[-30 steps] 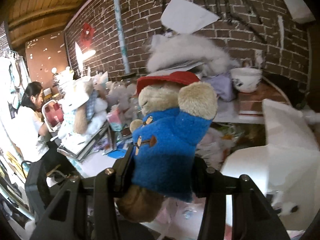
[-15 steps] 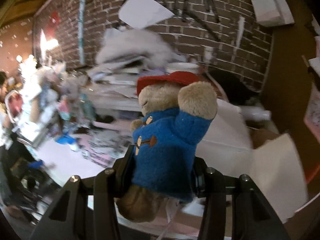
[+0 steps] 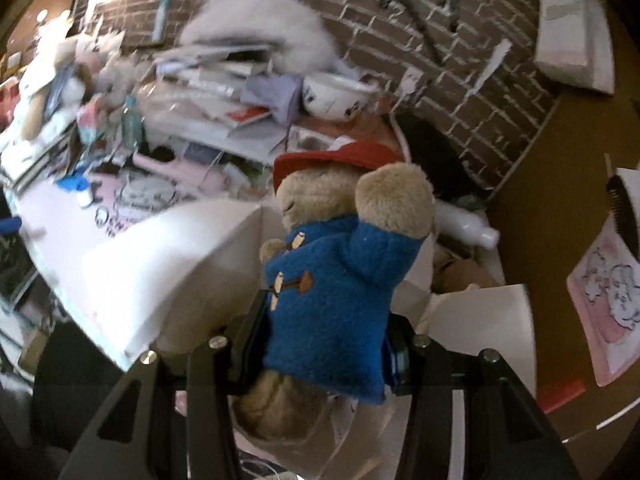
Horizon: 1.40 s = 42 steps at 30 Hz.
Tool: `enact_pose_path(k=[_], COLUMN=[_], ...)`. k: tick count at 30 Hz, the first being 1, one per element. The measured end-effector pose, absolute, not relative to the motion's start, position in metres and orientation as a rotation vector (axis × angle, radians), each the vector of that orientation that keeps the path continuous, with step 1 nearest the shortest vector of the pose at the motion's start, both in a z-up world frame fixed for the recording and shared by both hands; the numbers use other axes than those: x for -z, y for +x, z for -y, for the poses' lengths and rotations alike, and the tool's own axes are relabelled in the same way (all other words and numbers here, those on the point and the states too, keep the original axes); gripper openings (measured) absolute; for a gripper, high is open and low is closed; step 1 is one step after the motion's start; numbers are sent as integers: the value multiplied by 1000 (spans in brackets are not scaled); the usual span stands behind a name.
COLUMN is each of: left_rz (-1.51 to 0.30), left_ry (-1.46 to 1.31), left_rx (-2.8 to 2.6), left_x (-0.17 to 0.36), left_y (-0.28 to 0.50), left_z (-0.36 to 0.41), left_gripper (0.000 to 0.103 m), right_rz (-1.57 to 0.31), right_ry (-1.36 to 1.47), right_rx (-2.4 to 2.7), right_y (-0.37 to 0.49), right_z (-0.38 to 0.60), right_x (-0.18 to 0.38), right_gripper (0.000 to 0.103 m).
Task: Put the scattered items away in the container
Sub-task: 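Carry the bear with the right gripper over into the white box, then open the right gripper to release the bear inside the box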
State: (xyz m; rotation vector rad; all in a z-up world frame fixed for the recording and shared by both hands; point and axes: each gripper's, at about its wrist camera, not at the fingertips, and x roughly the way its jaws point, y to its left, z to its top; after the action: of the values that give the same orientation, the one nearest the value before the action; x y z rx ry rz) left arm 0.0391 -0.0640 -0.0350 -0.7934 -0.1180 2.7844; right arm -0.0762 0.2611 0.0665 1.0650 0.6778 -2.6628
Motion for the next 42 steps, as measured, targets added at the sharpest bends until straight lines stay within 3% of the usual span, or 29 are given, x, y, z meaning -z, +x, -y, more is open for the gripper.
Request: enact_pose_path(k=[14,22,29,42], left_rz=[107,108,103,106], left_ry=[-792,-792,-787,-785], left_rx=[-2783,-2783,-2783,-2777], left_x=[34,34,33,34], left_y=[37,37,38,39], left_z=[63,62,61,59], left_gripper=[97,97,97,97], right_rz=[-727,-743,-733,-506], right_ry=[1155,1124,1069,753], right_rx=[2541,2557,2593,2599], right_y=[-90,-84,-78,-27], right_z=[-273,-273,-274,-236], right_x=[-47,-53,-68,-97], right_gripper=[49,68,69,69])
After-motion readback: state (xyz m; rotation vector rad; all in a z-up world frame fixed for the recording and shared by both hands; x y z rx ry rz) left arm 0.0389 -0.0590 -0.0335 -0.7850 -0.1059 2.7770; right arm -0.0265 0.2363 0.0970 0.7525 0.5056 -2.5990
